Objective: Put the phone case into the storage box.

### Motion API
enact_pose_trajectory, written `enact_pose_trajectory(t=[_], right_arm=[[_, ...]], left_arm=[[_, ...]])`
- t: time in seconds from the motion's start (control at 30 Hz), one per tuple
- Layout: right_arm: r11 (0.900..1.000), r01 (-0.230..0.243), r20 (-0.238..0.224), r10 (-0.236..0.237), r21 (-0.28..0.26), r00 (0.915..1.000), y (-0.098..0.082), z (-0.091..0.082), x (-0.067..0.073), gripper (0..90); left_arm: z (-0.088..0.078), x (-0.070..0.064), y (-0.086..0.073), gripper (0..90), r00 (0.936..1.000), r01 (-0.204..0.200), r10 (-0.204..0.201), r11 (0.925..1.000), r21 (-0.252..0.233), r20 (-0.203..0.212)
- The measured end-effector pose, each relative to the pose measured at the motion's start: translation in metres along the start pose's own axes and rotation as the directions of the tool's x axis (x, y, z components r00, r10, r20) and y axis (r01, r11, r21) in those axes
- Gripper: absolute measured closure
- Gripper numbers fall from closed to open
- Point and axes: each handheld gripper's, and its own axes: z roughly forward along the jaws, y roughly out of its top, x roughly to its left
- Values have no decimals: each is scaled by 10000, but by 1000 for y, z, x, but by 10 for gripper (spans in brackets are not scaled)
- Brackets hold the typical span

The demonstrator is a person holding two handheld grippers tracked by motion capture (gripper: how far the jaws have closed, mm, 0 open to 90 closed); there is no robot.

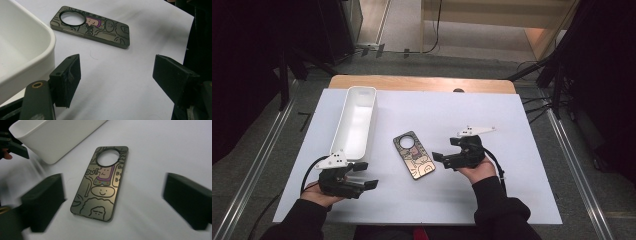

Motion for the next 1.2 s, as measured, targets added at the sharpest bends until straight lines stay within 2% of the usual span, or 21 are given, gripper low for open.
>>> enact_pose_trajectory(t=[0.07,0.2,0.37,0.53,0.77,0.97,1.2], right_arm=[[9999,42,-67,-41,167,10000,2,5,3,0],[9998,138,-108,-136,131,9998,7,14,10,0],[9999,36,32,-36,96,10000,14,21,16,0],[9999,-81,-145,82,94,9999,17,28,19,0],[9996,-36,129,33,269,9999,21,40,24,0],[9993,-32,106,28,365,9999,25,48,28,0],[9985,-33,412,11,543,9992,27,58,32,0]], left_arm=[[0,0,0,225,10000,4,-4,10000,2,28],[0,0,0,226,10000,18,-18,10000,6,23],[0,0,-1,225,10000,23,-23,10000,-12,49],[0,0,0,225,10000,9,-9,10000,-4,69],[0,0,0,225,10000,-30,30,10000,40,54],[0,-1,0,225,10000,-47,47,10000,47,71],[0,-1,0,225,10000,-55,54,10000,56,83]])
